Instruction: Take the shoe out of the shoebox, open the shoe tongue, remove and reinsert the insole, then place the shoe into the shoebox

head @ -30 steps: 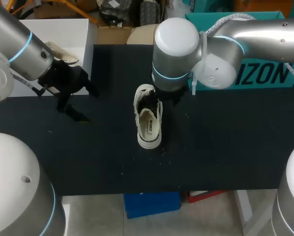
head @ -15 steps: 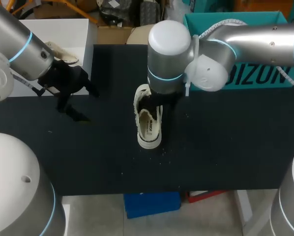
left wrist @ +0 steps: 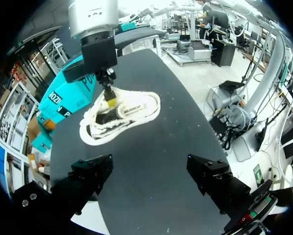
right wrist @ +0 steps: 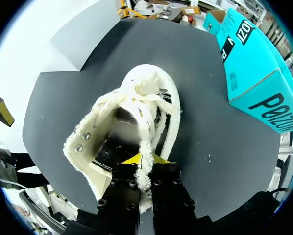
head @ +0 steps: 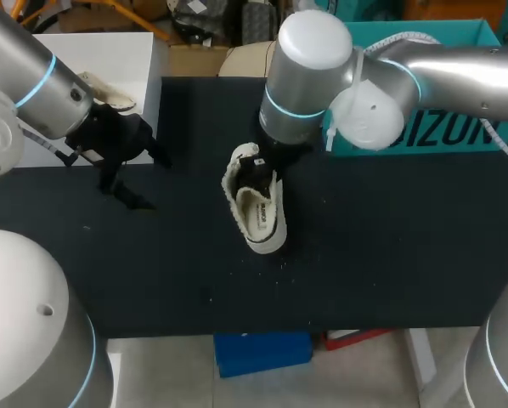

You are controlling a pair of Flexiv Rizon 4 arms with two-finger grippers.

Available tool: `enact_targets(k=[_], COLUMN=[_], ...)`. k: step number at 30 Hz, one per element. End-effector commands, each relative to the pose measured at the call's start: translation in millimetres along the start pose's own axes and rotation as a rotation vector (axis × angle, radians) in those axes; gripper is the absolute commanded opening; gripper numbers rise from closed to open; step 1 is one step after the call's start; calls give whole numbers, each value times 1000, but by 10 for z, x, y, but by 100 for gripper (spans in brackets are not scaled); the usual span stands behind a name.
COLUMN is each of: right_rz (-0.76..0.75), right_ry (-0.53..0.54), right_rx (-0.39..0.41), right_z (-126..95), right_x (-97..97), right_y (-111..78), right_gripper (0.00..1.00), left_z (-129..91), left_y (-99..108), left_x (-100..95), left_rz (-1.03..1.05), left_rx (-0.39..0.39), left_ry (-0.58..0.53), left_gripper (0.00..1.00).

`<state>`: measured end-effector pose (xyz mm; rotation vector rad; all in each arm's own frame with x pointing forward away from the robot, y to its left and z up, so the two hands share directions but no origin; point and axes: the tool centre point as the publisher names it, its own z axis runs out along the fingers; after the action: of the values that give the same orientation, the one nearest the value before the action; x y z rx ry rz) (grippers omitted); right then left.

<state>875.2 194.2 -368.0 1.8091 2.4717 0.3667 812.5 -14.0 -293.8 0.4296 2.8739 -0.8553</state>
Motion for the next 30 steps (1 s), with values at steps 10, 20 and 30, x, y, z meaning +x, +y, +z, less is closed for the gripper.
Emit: enact_targets(k=[10, 20, 30], right_rz=[-305, -958, -958], right_ry=[210, 142, 142], right_rx=[-15, 234, 234], right_z=[-1331, -2026, -2026], right_x=[-318, -677, -677], right_y=[106, 166, 166], right_gripper=[0, 0, 0], left_z=[17, 17, 17], left_y=[4, 4, 4], left_x=[8, 8, 8], left_rz=[1, 1, 1], left_rx=[-2, -2, -2], left_ry=[-4, -4, -4], left_gripper=[100, 100, 100])
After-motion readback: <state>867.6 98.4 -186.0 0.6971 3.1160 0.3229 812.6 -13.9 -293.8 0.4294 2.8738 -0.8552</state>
